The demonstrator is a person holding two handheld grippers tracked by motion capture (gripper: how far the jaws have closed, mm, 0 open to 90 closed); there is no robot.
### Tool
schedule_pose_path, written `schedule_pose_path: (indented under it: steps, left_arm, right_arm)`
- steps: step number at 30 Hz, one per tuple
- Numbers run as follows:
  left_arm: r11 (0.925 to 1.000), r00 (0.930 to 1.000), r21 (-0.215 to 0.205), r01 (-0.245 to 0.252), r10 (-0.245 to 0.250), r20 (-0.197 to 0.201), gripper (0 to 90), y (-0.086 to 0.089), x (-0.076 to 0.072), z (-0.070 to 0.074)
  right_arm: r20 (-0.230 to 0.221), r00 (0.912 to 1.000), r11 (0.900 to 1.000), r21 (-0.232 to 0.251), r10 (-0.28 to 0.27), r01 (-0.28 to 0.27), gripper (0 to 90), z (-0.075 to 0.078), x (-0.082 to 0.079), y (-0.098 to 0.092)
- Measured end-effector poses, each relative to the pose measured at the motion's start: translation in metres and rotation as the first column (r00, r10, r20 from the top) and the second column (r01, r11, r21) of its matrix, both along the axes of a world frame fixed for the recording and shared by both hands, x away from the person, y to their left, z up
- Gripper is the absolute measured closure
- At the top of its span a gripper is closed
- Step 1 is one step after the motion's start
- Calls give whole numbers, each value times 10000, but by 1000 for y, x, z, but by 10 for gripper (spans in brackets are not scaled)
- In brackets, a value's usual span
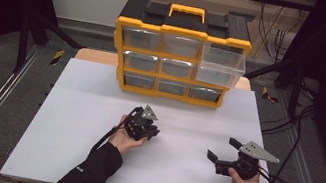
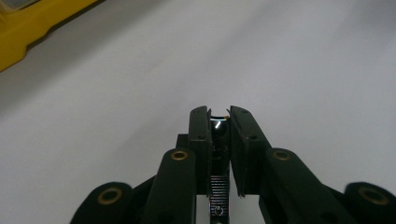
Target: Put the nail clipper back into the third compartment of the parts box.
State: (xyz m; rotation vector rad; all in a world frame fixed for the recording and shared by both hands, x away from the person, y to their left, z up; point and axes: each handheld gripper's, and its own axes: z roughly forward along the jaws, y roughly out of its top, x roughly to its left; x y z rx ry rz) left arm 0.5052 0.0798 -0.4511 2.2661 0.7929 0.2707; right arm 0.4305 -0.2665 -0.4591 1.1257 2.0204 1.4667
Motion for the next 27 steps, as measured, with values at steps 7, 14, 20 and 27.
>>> schedule_pose_path:
  steps: [7, 14, 20, 27]
  left_arm:
    - [9997, 9999, -222, -78, 82, 148, 789, 6, -5, 12]
    - [9990, 9995, -412, -169, 179, 241, 789, 10, -7, 23]
    - [9982, 9991, -583, -141, 164, 396, 789, 10, -10, 37]
    - [9967, 9983, -816, -27, 75, 587, 789, 8, -13, 53]
  right_arm:
    - [12, 10000, 10000, -15, 12, -12, 11, 0, 0, 0]
    - [27, 10000, 10000, -3, 44, -44, 11, -1, 0, -1]
    - [10, 10000, 10000, 32, 37, -37, 10, 0, 0, -1]
    - [7, 10000, 10000, 55, 21, -21, 10, 0, 0, -2]
